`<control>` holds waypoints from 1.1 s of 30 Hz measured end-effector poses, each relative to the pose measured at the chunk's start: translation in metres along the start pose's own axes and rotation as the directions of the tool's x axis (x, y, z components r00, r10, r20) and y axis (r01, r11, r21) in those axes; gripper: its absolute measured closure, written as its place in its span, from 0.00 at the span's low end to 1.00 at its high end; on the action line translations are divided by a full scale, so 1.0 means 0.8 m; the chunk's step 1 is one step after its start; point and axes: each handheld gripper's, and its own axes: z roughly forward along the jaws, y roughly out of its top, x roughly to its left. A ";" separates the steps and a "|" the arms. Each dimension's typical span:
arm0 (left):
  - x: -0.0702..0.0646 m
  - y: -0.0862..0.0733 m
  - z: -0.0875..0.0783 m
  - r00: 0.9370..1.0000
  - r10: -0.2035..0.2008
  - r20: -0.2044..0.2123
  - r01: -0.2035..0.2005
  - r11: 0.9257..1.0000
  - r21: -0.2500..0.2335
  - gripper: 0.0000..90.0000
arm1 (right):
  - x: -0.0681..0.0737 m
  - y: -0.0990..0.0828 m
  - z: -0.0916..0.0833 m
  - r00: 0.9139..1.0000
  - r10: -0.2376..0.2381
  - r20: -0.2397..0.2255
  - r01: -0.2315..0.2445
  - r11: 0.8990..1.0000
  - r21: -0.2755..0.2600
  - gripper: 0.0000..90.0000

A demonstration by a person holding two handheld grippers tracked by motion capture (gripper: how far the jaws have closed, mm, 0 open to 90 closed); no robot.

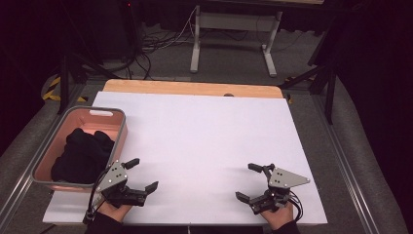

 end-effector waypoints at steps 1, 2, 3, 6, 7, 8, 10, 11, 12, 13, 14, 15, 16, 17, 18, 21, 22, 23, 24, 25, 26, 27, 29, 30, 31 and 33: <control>0.000 0.000 0.000 1.000 0.000 0.000 0.000 1.000 0.000 0.01 | 0.000 0.000 0.000 1.000 0.000 0.001 0.000 1.000 0.001 0.00; 0.000 0.001 0.000 1.000 0.004 -0.001 -0.004 1.000 -0.002 0.01 | 0.000 0.000 -0.001 1.000 0.000 0.002 0.000 1.000 0.001 0.00; -0.001 0.001 -0.001 1.000 0.006 -0.003 -0.006 1.000 0.000 0.01 | 0.000 0.000 -0.001 1.000 0.001 0.001 -0.001 1.000 -0.001 0.00; -0.001 0.002 -0.001 1.000 0.010 -0.006 -0.010 1.000 0.003 0.01 | -0.001 0.000 -0.002 1.000 0.005 0.000 -0.005 1.000 -0.005 0.00; 0.000 0.003 -0.002 1.000 0.010 -0.005 -0.010 1.000 0.004 0.01 | -0.001 0.000 -0.002 1.000 0.005 -0.001 -0.005 1.000 -0.006 0.00; 0.000 0.003 -0.002 1.000 0.007 -0.002 -0.007 1.000 0.003 0.01 | -0.002 0.000 -0.001 1.000 0.006 -0.003 -0.006 1.000 -0.006 0.00; 0.001 0.004 -0.003 1.000 0.003 0.004 -0.003 1.000 0.005 0.01 | -0.002 -0.001 -0.001 1.000 0.008 -0.005 -0.008 1.000 -0.004 0.00; 0.001 0.005 -0.003 1.000 -0.002 0.007 0.002 1.000 0.003 0.01 | -0.002 -0.001 -0.001 1.000 0.009 -0.006 -0.009 1.000 -0.004 0.00; 0.001 0.005 -0.003 1.000 -0.002 0.012 0.002 1.000 0.004 0.01 | -0.002 -0.001 -0.001 1.000 0.009 -0.005 -0.009 1.000 -0.003 0.00; 0.001 0.007 -0.003 1.000 -0.003 0.017 0.003 1.000 0.003 0.01 | -0.002 -0.001 -0.001 1.000 0.009 -0.005 -0.009 1.000 -0.004 0.00; 0.001 0.007 -0.003 1.000 -0.003 0.017 0.003 1.000 0.003 0.01 | -0.002 -0.001 -0.001 1.000 0.009 -0.005 -0.009 1.000 -0.004 0.00; 0.001 0.008 -0.003 1.000 -0.002 0.017 0.002 1.000 0.006 0.01 | -0.002 -0.001 -0.001 1.000 0.009 -0.006 -0.009 1.000 -0.004 0.00; 0.001 0.010 -0.003 1.000 0.000 0.024 0.000 1.000 0.005 0.01 | -0.002 -0.001 -0.002 1.000 0.011 -0.007 -0.011 1.000 -0.004 0.00; 0.001 0.010 -0.003 1.000 0.000 0.024 0.000 1.000 0.005 0.01 | -0.002 -0.001 -0.002 1.000 0.011 -0.007 -0.011 1.000 -0.004 0.00; 0.000 0.012 -0.004 1.000 0.008 0.027 -0.008 1.000 0.008 0.01 | -0.002 -0.002 -0.002 1.000 0.013 -0.007 -0.013 1.000 -0.005 0.00; -0.002 0.015 -0.004 0.999 0.014 0.030 -0.014 1.000 0.015 0.02 | -0.002 -0.002 -0.002 1.000 0.015 -0.007 -0.015 1.000 -0.004 0.00; -0.002 0.017 -0.005 0.999 0.014 0.036 -0.015 1.000 0.016 0.02 | -0.002 -0.002 -0.002 1.000 0.015 -0.007 -0.015 1.000 -0.004 0.00; -0.003 0.020 -0.006 0.999 0.019 0.046 -0.020 1.000 0.021 0.02 | -0.002 -0.002 -0.002 1.000 0.014 -0.005 -0.014 1.000 -0.004 0.00; -0.003 0.020 -0.006 0.999 0.019 0.046 -0.020 1.000 0.021 0.02 | -0.002 -0.002 -0.002 1.000 0.014 -0.005 -0.014 1.000 -0.004 0.00; -0.003 0.024 -0.007 0.998 0.028 0.050 -0.030 0.999 0.023 0.02 | -0.002 -0.002 -0.002 1.000 0.015 -0.005 -0.015 1.000 -0.005 0.00; -0.004 0.029 -0.008 0.998 0.032 0.045 -0.033 0.999 0.024 0.02 | -0.002 -0.002 -0.002 1.000 0.016 -0.005 -0.016 1.000 -0.005 0.00; -0.004 0.033 -0.009 0.998 0.039 0.045 -0.040 0.999 0.025 0.02 | -0.002 -0.002 -0.002 1.000 0.015 -0.005 -0.015 1.000 -0.003 0.00; -0.003 0.041 -0.013 0.998 0.046 0.052 -0.047 0.999 0.026 0.02 | -0.002 -0.002 -0.002 1.000 0.016 -0.008 -0.016 1.000 -0.003 0.00; -0.003 0.043 -0.014 0.998 0.042 0.054 -0.044 0.999 0.023 0.02 | -0.002 -0.002 -0.001 1.000 0.014 -0.006 -0.014 1.000 -0.001 0.00; -0.003 0.043 -0.014 0.998 0.042 0.054 -0.044 0.999 0.023 0.02 | -0.002 -0.002 -0.001 1.000 0.014 -0.006 -0.014 1.000 0.000 0.00; -0.002 0.046 -0.017 0.997 0.035 0.066 -0.037 0.999 0.019 0.02 | -0.002 -0.002 -0.002 1.000 0.015 -0.008 -0.015 1.000 -0.001 0.00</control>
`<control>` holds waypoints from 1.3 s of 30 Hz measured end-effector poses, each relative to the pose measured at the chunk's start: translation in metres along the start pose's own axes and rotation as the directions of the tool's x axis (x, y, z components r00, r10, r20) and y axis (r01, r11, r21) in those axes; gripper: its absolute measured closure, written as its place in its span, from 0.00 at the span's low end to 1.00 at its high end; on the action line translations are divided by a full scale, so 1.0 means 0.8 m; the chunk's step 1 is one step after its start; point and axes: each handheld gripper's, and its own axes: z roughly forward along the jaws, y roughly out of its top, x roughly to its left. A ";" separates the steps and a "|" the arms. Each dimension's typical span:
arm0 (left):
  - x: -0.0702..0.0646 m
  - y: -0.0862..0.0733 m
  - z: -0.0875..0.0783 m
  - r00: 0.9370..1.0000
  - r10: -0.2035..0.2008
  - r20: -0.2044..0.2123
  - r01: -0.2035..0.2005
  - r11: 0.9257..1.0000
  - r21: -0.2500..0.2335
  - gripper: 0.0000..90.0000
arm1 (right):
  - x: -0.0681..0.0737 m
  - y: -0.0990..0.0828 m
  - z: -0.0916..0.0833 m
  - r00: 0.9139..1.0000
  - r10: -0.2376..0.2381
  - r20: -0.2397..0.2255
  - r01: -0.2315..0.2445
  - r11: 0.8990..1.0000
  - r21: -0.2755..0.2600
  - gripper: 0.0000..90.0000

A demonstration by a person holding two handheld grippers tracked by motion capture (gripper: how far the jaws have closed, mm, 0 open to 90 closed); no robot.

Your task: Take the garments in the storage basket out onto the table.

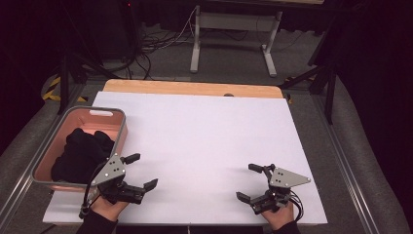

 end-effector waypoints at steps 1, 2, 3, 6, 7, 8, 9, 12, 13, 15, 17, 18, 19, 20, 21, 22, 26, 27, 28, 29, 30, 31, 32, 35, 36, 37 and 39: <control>0.000 0.002 -0.002 1.000 -0.002 0.003 0.002 1.000 -0.001 0.02 | 0.000 0.000 0.000 1.000 0.000 0.001 0.000 1.000 -0.001 0.00; -0.001 0.006 -0.004 1.000 -0.002 0.007 0.002 1.000 -0.004 0.02 | 0.000 0.000 0.000 1.000 0.000 0.001 0.000 1.000 0.000 0.00; -0.001 0.006 -0.004 1.000 -0.002 0.007 0.002 1.000 -0.004 0.02 | 0.000 0.000 0.000 1.000 0.000 -0.001 0.000 1.000 0.001 0.00; 0.000 0.012 -0.008 1.000 -0.013 0.021 0.013 1.000 -0.022 0.02 | -0.001 0.000 0.000 1.000 -0.001 -0.003 0.001 1.000 0.005 0.00; 0.000 0.014 -0.009 0.999 -0.019 0.030 0.020 0.999 -0.027 0.03 | -0.001 -0.001 0.001 1.000 0.000 -0.005 0.000 1.000 0.005 0.00; 0.000 0.016 -0.011 0.999 -0.020 0.036 0.021 0.999 -0.031 0.03 | -0.001 -0.001 0.000 1.000 0.001 -0.005 -0.001 1.000 0.005 0.00; -0.001 0.018 -0.012 0.999 -0.018 0.033 0.019 0.999 -0.030 0.03 | -0.001 -0.001 0.000 1.000 0.000 -0.004 0.000 1.000 0.004 0.00; 0.000 0.020 -0.015 0.999 -0.011 0.032 0.012 0.999 -0.030 0.03 | -0.001 -0.001 0.000 1.000 0.000 -0.004 0.000 1.000 0.004 0.00; -0.001 0.022 -0.016 0.999 -0.012 0.031 0.013 1.000 -0.028 0.03 | -0.001 -0.001 0.000 1.000 0.000 -0.004 0.000 1.000 0.004 0.00; 0.000 0.024 -0.019 0.999 -0.007 0.032 0.008 1.000 -0.028 0.03 | -0.001 -0.001 0.001 1.000 0.001 -0.007 -0.001 1.000 0.005 0.00; 0.000 0.028 -0.023 1.000 0.003 0.031 -0.003 1.000 -0.024 0.03 | -0.001 -0.001 0.001 1.000 0.003 -0.008 -0.003 1.000 0.006 0.00; -0.001 0.030 -0.023 0.999 0.002 0.033 -0.002 1.000 -0.021 0.03 | -0.001 -0.001 0.001 1.000 0.003 -0.008 -0.003 1.000 0.006 0.00; -0.001 0.031 -0.025 0.999 0.011 0.033 -0.010 1.000 -0.016 0.03 | -0.001 -0.001 0.001 1.000 0.004 -0.009 -0.004 1.000 0.006 0.00; -0.001 0.032 -0.026 0.999 0.012 0.032 -0.012 1.000 -0.010 0.03 | -0.001 -0.002 0.001 1.000 0.005 -0.009 -0.005 1.000 0.007 0.00; -0.001 0.034 -0.026 0.999 0.021 0.030 -0.021 1.000 -0.006 0.03 | -0.002 -0.002 0.001 1.000 0.005 -0.008 -0.005 1.000 0.007 0.00; -0.002 0.035 -0.027 0.999 0.025 0.029 -0.025 1.000 -0.001 0.03 | -0.002 -0.002 0.001 1.000 0.007 -0.009 -0.006 1.000 0.006 0.00; -0.001 0.036 -0.031 0.999 0.024 0.021 -0.024 1.000 0.000 0.03 | -0.002 -0.002 0.002 1.000 0.008 -0.009 -0.008 1.000 0.008 0.00; 0.000 0.036 -0.032 1.000 0.028 0.009 -0.028 1.000 0.001 0.02 | -0.002 -0.002 0.002 1.000 0.007 -0.008 -0.007 1.000 0.008 0.00; 0.002 0.036 -0.034 1.000 0.026 0.007 -0.026 1.000 0.001 0.02 | -0.002 -0.002 0.002 1.000 0.008 -0.010 -0.008 1.000 0.008 0.00; 0.003 0.036 -0.035 1.000 0.018 0.009 -0.018 1.000 -0.001 0.02 | -0.002 -0.002 0.002 1.000 0.008 -0.010 -0.008 1.000 0.008 0.00; 0.004 0.036 -0.037 1.000 0.017 0.005 -0.017 1.000 -0.004 0.03 | -0.002 -0.002 0.002 1.000 0.008 -0.010 -0.008 1.000 0.008 0.00; 0.005 0.036 -0.039 1.000 0.015 0.002 -0.015 1.000 -0.003 0.03 | -0.002 -0.002 0.002 1.000 0.008 -0.010 -0.008 1.000 0.007 0.00; 0.006 0.036 -0.041 1.000 0.016 -0.003 -0.016 1.000 -0.002 0.03 | -0.002 -0.002 0.002 1.000 0.008 -0.009 -0.008 1.000 0.007 0.00; 0.009 0.036 -0.047 1.000 0.016 -0.012 -0.016 1.000 0.001 0.03 | -0.002 -0.002 0.002 1.000 0.008 -0.010 -0.008 1.000 0.007 0.00; 0.010 0.036 -0.049 1.000 0.017 -0.013 -0.016 1.000 0.002 0.04 | -0.002 -0.002 0.002 1.000 0.008 -0.009 -0.008 1.000 0.007 0.00; 0.012 0.036 -0.052 1.000 0.013 -0.015 -0.013 1.000 0.004 0.04 | -0.002 -0.002 0.002 1.000 0.009 -0.008 -0.009 1.000 0.007 0.00; 0.013 0.036 -0.053 1.000 0.014 -0.017 -0.014 1.000 0.006 0.04 | -0.002 -0.002 0.002 1.000 0.008 -0.010 -0.008 1.000 0.007 0.00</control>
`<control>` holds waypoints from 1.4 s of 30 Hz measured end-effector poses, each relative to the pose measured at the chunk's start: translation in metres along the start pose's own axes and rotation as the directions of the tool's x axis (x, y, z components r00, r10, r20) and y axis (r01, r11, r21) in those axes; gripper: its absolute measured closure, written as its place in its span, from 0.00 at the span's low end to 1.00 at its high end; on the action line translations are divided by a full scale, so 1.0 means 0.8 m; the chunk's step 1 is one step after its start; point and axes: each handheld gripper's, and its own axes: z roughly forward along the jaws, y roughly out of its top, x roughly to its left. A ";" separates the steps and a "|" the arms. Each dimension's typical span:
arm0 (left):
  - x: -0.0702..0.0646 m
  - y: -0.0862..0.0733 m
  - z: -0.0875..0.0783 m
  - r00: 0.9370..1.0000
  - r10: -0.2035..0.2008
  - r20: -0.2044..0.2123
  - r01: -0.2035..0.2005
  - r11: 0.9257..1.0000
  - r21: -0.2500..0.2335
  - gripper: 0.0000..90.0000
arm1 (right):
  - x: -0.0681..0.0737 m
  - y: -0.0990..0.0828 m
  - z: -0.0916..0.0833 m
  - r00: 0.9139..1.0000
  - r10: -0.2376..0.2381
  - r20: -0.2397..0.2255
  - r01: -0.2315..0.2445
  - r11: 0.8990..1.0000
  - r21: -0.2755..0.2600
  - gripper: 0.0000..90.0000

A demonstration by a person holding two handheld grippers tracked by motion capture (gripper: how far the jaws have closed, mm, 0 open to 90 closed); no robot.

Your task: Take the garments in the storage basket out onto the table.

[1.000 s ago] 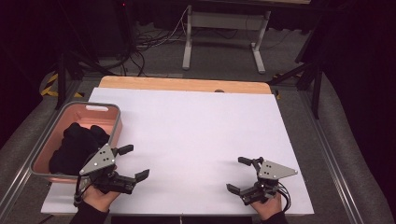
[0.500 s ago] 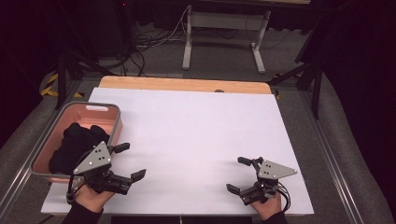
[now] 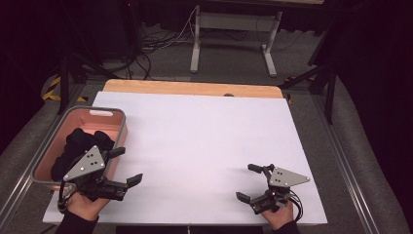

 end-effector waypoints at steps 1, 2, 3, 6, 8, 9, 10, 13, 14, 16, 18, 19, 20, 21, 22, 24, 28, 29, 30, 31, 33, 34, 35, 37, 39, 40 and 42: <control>0.001 0.000 -0.003 1.000 0.005 -0.008 -0.005 1.000 0.006 0.04 | 0.000 0.000 0.000 1.000 -0.001 0.001 0.001 1.000 0.001 0.00; 0.002 0.001 -0.006 1.000 0.006 -0.014 -0.005 1.000 0.007 0.04 | 0.000 0.000 0.000 1.000 -0.001 0.000 0.001 1.000 0.001 0.00; 0.003 0.001 -0.008 1.000 0.007 -0.018 -0.006 1.000 0.006 0.04 | 0.000 0.000 0.001 1.000 0.000 -0.001 0.000 1.000 0.002 0.00; 0.005 0.001 -0.018 1.000 -0.001 -0.030 0.001 1.000 0.002 0.04 | -0.001 0.000 0.001 1.000 -0.001 -0.002 0.001 1.000 0.005 0.00; 0.008 0.001 -0.023 0.999 -0.005 -0.039 0.005 1.000 0.004 0.05 | -0.001 0.000 0.001 1.000 -0.001 -0.002 0.001 1.000 0.003 0.00; 0.009 0.001 -0.026 0.999 -0.008 -0.044 0.009 1.000 0.007 0.05 | -0.001 0.000 0.001 1.000 -0.002 -0.003 0.002 1.000 0.003 0.00; 0.010 0.000 -0.029 0.999 -0.011 -0.050 0.012 1.000 0.007 0.05 | -0.001 0.000 0.001 1.000 -0.002 -0.003 0.002 1.000 0.002 0.00; 0.012 0.000 -0.037 0.998 -0.020 -0.066 0.020 1.000 0.002 0.05 | -0.001 0.000 0.001 1.000 0.000 -0.005 0.000 1.000 0.001 0.01; 0.013 0.000 -0.041 0.997 -0.021 -0.069 0.021 1.000 -0.001 0.05 | -0.001 0.001 0.002 1.000 0.000 -0.006 0.000 1.000 -0.001 0.01; 0.014 -0.001 -0.046 0.996 -0.026 -0.083 0.025 1.000 -0.007 0.05 | -0.002 0.001 0.003 1.000 -0.002 -0.008 0.002 1.000 -0.003 0.01; 0.015 -0.001 -0.051 0.995 -0.030 -0.096 0.029 1.000 -0.008 0.05 | -0.003 0.002 0.004 1.000 -0.002 -0.011 0.002 1.000 -0.002 0.01; 0.015 -0.002 -0.054 0.994 -0.031 -0.101 0.031 0.999 -0.008 0.05 | -0.003 0.002 0.005 1.000 -0.001 -0.014 0.001 1.000 -0.002 0.01; 0.016 -0.002 -0.056 0.994 -0.032 -0.107 0.031 0.999 -0.009 0.05 | -0.003 0.002 0.006 1.000 -0.003 -0.015 0.003 1.000 -0.002 0.01; 0.016 -0.002 -0.058 0.993 -0.032 -0.112 0.032 0.999 -0.010 0.05 | -0.004 0.002 0.006 1.000 -0.004 -0.017 0.004 1.000 -0.002 0.01; 0.017 -0.003 -0.060 0.992 -0.036 -0.117 0.035 0.999 -0.013 0.05 | -0.004 0.003 0.007 1.000 -0.004 -0.018 0.004 1.000 -0.003 0.01; 0.018 -0.004 -0.064 0.991 -0.045 -0.122 0.044 0.999 -0.015 0.06 | -0.004 0.003 0.008 1.000 -0.006 -0.021 0.006 1.000 -0.004 0.01; 0.020 -0.006 -0.070 0.989 -0.058 -0.138 0.056 0.998 -0.016 0.06 | -0.005 0.004 0.010 1.000 -0.006 -0.026 0.006 1.000 -0.004 0.01; 0.020 -0.006 -0.071 0.988 -0.059 -0.142 0.057 0.998 -0.016 0.05 | -0.005 0.004 0.010 1.000 -0.005 -0.027 0.005 1.000 -0.004 0.01; 0.021 -0.007 -0.073 0.987 -0.061 -0.147 0.059 0.998 -0.014 0.05 | -0.005 0.004 0.011 1.000 -0.004 -0.029 0.004 1.000 -0.004 0.01; 0.021 -0.007 -0.074 0.986 -0.063 -0.154 0.062 0.998 -0.015 0.05 | -0.005 0.004 0.011 1.000 -0.004 -0.030 0.004 1.000 -0.004 0.01; 0.023 -0.008 -0.078 0.983 -0.069 -0.168 0.068 0.998 -0.017 0.05 | -0.006 0.004 0.012 0.999 -0.006 -0.032 0.006 1.000 -0.004 0.01; 0.024 -0.008 -0.080 0.982 -0.077 -0.174 0.075 0.997 -0.016 0.06 | -0.006 0.004 0.012 0.999 -0.006 -0.032 0.006 1.000 -0.003 0.01; 0.025 -0.008 -0.083 0.979 -0.087 -0.183 0.085 0.996 -0.015 0.06 | -0.006 0.004 0.012 0.999 -0.005 -0.033 0.005 1.000 -0.003 0.01; 0.028 -0.009 -0.088 0.973 -0.103 -0.208 0.102 0.995 -0.017 0.07 | -0.005 0.004 0.012 0.999 -0.007 -0.033 0.007 1.000 -0.002 0.01; 0.030 -0.010 -0.092 0.966 -0.121 -0.227 0.119 0.993 -0.021 0.07 | -0.005 0.004 0.012 0.999 -0.005 -0.033 0.005 1.000 -0.001 0.01; 0.032 -0.010 -0.094 0.964 -0.127 -0.236 0.125 0.992 -0.023 0.07 | -0.005 0.004 0.012 0.999 -0.004 -0.034 0.004 1.000 0.001 0.01; 0.034 -0.011 -0.097 0.958 -0.138 -0.253 0.136 0.990 -0.027 0.08 | -0.005 0.003 0.012 0.999 -0.007 -0.033 0.007 1.000 0.003 0.01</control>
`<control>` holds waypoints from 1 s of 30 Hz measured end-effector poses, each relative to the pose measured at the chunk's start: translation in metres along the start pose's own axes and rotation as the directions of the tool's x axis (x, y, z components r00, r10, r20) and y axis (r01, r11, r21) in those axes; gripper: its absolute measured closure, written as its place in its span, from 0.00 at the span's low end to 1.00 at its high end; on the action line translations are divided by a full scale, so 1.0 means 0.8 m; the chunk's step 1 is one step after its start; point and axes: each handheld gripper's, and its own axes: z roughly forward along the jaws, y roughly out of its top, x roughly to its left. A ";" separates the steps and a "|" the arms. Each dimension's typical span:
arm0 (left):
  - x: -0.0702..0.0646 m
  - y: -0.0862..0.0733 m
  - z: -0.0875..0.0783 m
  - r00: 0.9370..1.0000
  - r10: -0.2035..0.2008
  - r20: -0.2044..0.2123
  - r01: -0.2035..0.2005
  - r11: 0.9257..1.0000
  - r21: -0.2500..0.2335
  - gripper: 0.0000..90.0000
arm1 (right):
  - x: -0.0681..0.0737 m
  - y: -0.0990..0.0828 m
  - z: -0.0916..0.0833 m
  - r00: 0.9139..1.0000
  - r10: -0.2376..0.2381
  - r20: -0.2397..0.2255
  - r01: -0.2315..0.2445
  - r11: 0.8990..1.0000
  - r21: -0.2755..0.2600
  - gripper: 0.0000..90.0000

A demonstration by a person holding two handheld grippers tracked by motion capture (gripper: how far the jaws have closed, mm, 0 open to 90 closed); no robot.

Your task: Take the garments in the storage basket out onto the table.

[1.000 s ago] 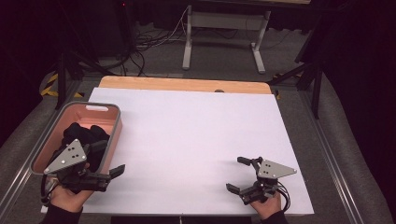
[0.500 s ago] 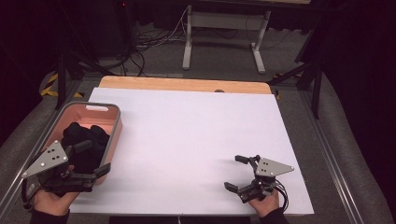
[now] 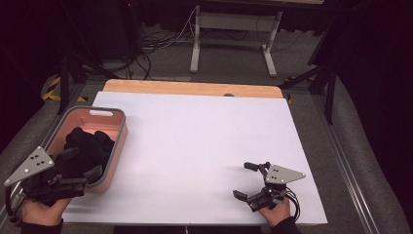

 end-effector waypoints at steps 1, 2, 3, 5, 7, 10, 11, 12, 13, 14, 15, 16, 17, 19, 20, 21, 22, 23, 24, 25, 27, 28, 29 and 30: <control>0.002 0.000 -0.001 1.000 -0.004 -0.007 0.004 1.000 0.006 0.08 | 0.001 0.000 0.000 1.000 -0.001 0.000 0.001 1.000 0.000 0.01; 0.003 0.000 -0.001 1.000 -0.006 -0.016 0.006 1.000 0.014 0.09 | 0.001 0.000 -0.001 1.000 -0.001 0.002 0.001 1.000 -0.001 0.01; 0.004 0.000 -0.002 1.000 -0.005 -0.025 0.006 1.000 0.017 0.10 | 0.001 0.000 -0.001 1.000 -0.001 0.004 0.001 1.000 0.000 0.01; 0.006 -0.001 -0.003 0.999 -0.010 -0.051 0.011 1.000 0.013 0.09 | 0.001 0.000 -0.001 1.000 -0.001 0.005 0.001 1.000 0.000 0.01; 0.008 -0.001 -0.004 0.998 -0.016 -0.062 0.017 1.000 0.011 0.09 | 0.001 0.000 0.000 1.000 -0.003 0.003 0.003 1.000 0.003 0.01; 0.011 -0.002 -0.004 0.995 -0.008 -0.097 0.010 1.000 0.021 0.07 | 0.001 -0.001 0.000 1.000 -0.005 0.002 0.005 1.000 0.005 0.01; 0.012 -0.002 -0.004 0.993 0.002 -0.120 0.003 0.999 0.038 0.06 | 0.001 -0.001 0.000 1.000 -0.004 0.003 0.004 1.000 0.005 0.01; 0.012 -0.003 -0.003 0.989 0.013 -0.145 -0.005 0.998 0.058 0.05 | 0.000 -0.001 0.000 1.000 -0.003 0.003 0.003 1.000 0.004 0.01; 0.013 -0.004 -0.002 0.987 0.017 -0.161 -0.007 0.998 0.064 0.03 | 0.000 -0.001 0.000 1.000 -0.003 0.004 0.003 1.000 0.004 0.01; 0.015 -0.005 -0.002 0.987 0.013 -0.161 -0.003 0.998 0.065 0.02 | 0.000 -0.001 0.000 1.000 -0.003 0.004 0.003 1.000 0.003 0.01; 0.018 -0.006 -0.002 0.988 0.004 -0.153 0.005 0.998 0.057 0.02 | 0.000 -0.001 0.000 1.000 -0.004 0.004 0.004 1.000 0.004 0.01; 0.020 -0.006 -0.003 0.990 -0.010 -0.143 0.017 0.999 0.047 0.02 | 0.001 -0.001 0.000 1.000 -0.005 0.004 0.005 1.000 0.004 0.01; 0.022 -0.007 -0.003 0.990 -0.019 -0.139 0.025 0.999 0.044 0.01 | 0.001 -0.001 0.000 1.000 -0.006 0.004 0.006 1.000 0.004 0.01; 0.026 -0.007 -0.002 0.990 -0.022 -0.141 0.029 0.999 0.044 0.01 | 0.001 -0.001 0.000 1.000 -0.007 0.004 0.007 1.000 0.005 0.01; 0.027 -0.008 -0.001 0.990 -0.027 -0.139 0.033 0.998 0.044 0.00 | 0.001 -0.001 0.000 1.000 -0.005 0.004 0.005 1.000 0.005 0.01; 0.028 -0.008 -0.001 0.990 -0.027 -0.136 0.034 0.998 0.047 0.00 | 0.001 -0.001 0.000 1.000 -0.005 0.005 0.005 1.000 0.005 0.01; 0.029 -0.008 0.000 0.990 -0.026 -0.138 0.033 0.998 0.049 0.00 | 0.001 -0.001 0.000 1.000 -0.004 0.005 0.004 1.000 0.005 0.01; 0.030 -0.008 0.000 0.990 -0.025 -0.139 0.032 0.998 0.050 0.00 | 0.001 -0.001 0.000 1.000 -0.003 0.005 0.003 1.000 0.007 0.01; 0.031 -0.008 0.000 0.990 -0.025 -0.141 0.032 0.998 0.051 0.00 | 0.001 -0.001 0.000 1.000 -0.003 0.005 0.003 1.000 0.008 0.01; 0.031 -0.008 0.000 0.990 -0.025 -0.141 0.032 0.998 0.051 0.00 | 0.000 -0.001 0.001 1.000 -0.003 0.004 0.003 1.000 0.008 0.01; 0.034 -0.009 0.001 0.990 -0.022 -0.140 0.030 0.998 0.050 0.00 | 0.001 -0.002 0.001 1.000 -0.002 0.004 0.002 1.000 0.011 0.01; 0.035 -0.010 0.001 0.990 -0.017 -0.142 0.025 0.998 0.056 0.00 | 0.000 -0.002 0.001 1.000 -0.002 0.004 0.002 1.000 0.012 0.01; 0.037 -0.010 0.002 0.990 -0.016 -0.142 0.024 0.998 0.059 0.00 | 0.000 -0.002 0.001 1.000 -0.001 0.004 0.001 1.000 0.012 0.01; 0.038 -0.011 0.003 0.989 -0.021 -0.145 0.030 0.998 0.059 0.00 | 0.000 -0.002 0.002 1.000 0.000 0.004 0.000 1.000 0.012 0.01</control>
